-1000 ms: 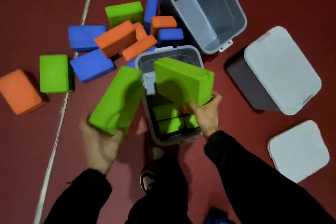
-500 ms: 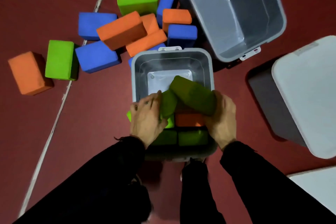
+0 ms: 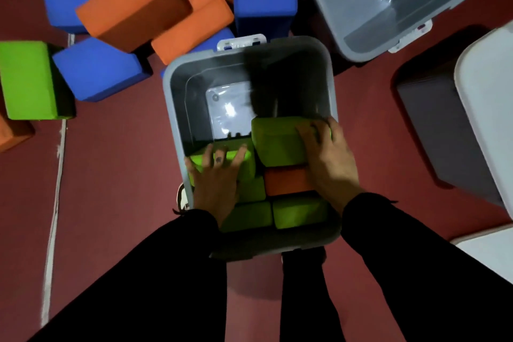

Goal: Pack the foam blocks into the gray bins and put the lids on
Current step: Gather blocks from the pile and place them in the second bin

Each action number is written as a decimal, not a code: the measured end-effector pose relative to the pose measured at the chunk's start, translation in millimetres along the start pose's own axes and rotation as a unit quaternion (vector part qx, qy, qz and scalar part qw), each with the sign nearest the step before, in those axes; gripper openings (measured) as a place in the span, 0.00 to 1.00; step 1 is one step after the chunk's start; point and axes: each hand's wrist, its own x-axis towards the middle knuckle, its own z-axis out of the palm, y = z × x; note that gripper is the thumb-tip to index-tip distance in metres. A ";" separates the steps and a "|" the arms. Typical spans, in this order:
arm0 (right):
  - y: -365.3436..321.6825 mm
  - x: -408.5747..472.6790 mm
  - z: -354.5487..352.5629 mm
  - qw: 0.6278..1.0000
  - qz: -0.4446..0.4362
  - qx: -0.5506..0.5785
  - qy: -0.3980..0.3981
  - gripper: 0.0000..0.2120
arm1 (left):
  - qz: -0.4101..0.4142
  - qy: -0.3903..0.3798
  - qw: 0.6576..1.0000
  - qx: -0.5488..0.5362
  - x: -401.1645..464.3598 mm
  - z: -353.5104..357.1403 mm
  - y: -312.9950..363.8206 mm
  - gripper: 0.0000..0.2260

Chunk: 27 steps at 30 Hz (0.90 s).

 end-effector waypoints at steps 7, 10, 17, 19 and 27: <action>7.0 8.0 47.7 0.983 0.028 -0.166 0.075 0.16 | -0.004 -0.027 0.999 -0.035 25.7 29.9 -1.3 0.32; 9.7 8.2 38.9 0.983 0.035 -0.175 0.035 0.23 | -0.029 -0.027 0.997 -0.069 33.1 37.2 -5.0 0.30; 22.1 -22.1 38.7 0.989 -0.053 -0.136 0.013 0.30 | -0.015 -0.032 0.997 -0.066 35.7 54.6 1.0 0.29; 22.6 -11.0 52.1 0.992 -0.040 -0.120 0.000 0.30 | -0.018 -0.022 0.998 -0.059 33.5 60.2 1.5 0.29; 3.6 -9.2 110.6 0.993 0.018 -0.031 -0.108 0.38 | -0.027 0.031 0.997 -0.060 14.8 91.5 1.8 0.38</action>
